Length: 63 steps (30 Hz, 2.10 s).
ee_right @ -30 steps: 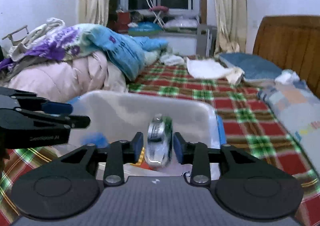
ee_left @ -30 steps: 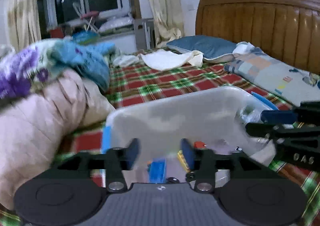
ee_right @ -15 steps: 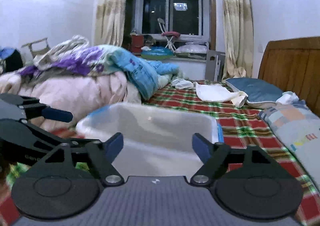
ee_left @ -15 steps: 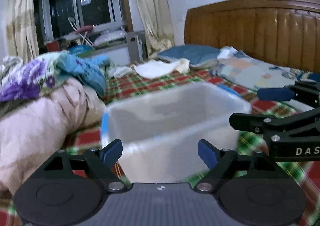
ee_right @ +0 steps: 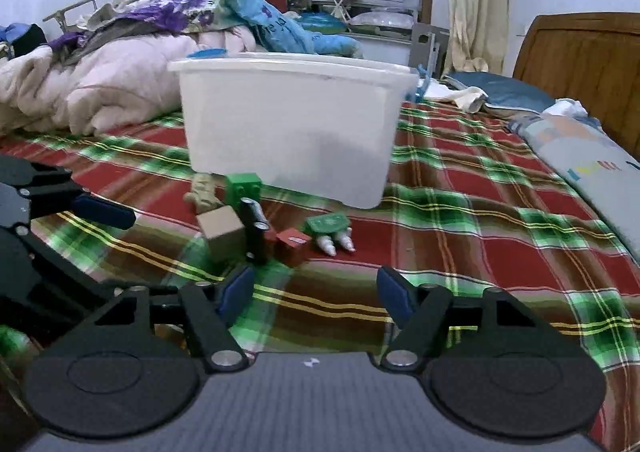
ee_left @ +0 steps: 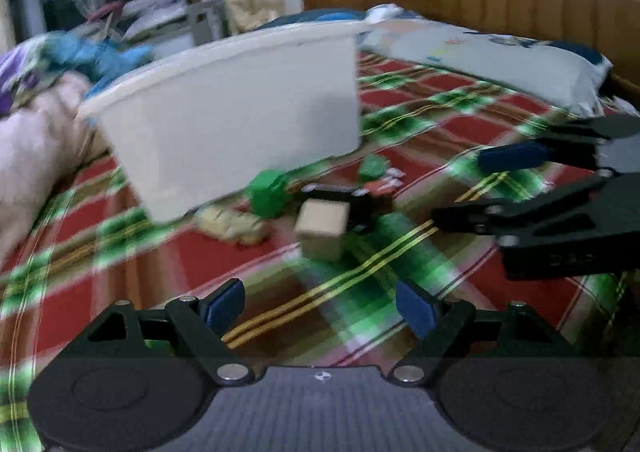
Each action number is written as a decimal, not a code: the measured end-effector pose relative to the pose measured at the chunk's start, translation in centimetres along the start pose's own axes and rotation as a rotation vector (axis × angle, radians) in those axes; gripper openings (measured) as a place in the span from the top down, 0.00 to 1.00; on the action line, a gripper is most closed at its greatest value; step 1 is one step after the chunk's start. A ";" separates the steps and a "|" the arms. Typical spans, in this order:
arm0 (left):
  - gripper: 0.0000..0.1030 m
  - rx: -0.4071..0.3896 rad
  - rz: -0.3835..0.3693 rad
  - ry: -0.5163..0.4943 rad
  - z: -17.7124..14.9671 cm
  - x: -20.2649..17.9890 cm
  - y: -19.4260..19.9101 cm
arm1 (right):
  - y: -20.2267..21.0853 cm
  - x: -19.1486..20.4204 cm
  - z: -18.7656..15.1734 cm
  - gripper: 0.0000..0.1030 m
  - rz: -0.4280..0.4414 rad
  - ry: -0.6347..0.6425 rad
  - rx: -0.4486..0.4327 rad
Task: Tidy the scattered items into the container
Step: 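Grasp the beige wooden cube with the left tool while the right tool grasps the red block, then drop the wooden cube into the box with left tool while right drops the red block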
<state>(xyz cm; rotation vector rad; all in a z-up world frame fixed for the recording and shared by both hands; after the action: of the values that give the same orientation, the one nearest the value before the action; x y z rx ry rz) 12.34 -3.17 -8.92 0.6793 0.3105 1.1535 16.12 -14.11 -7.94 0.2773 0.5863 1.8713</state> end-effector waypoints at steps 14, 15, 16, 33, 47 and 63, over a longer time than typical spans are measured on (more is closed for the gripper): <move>0.20 -0.037 -0.049 -0.097 1.8 1.6 -4.3 | -3.8 0.3 -1.1 0.59 0.166 0.027 0.027; 0.24 -0.033 -0.090 -0.098 1.7 1.4 -4.5 | -3.8 0.3 -1.0 0.61 0.172 0.009 0.020; 0.37 -0.025 -0.135 -0.091 1.8 1.2 -4.7 | -3.8 0.2 -0.7 0.64 0.173 -0.013 0.007; 0.62 0.007 -0.150 -0.103 -0.4 2.1 -2.8 | -5.1 2.2 -0.4 0.70 0.180 0.074 0.023; 0.59 -0.004 -0.121 -0.067 1.7 0.5 -4.2 | -1.6 0.3 -2.4 0.70 0.104 -0.047 0.047; 0.59 -0.140 -0.028 -0.079 2.3 2.4 4.9 | 2.2 1.6 0.0 0.70 0.107 -0.013 -0.048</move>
<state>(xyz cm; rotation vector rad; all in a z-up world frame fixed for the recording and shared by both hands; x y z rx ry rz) 10.96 -0.57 -3.71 0.5942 0.1700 1.1079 13.72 -13.23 -6.91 0.2944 0.5260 1.9827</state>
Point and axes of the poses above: each gripper's, at about its wrist camera, not at the fingertips, and y roughly against the way its jaws point, x to its left, z to its top, the point moved 9 cm from there along -y, roughly the way its jaws point, and after that the axes turned 3 degrees about -z, right-handed, at the moved point
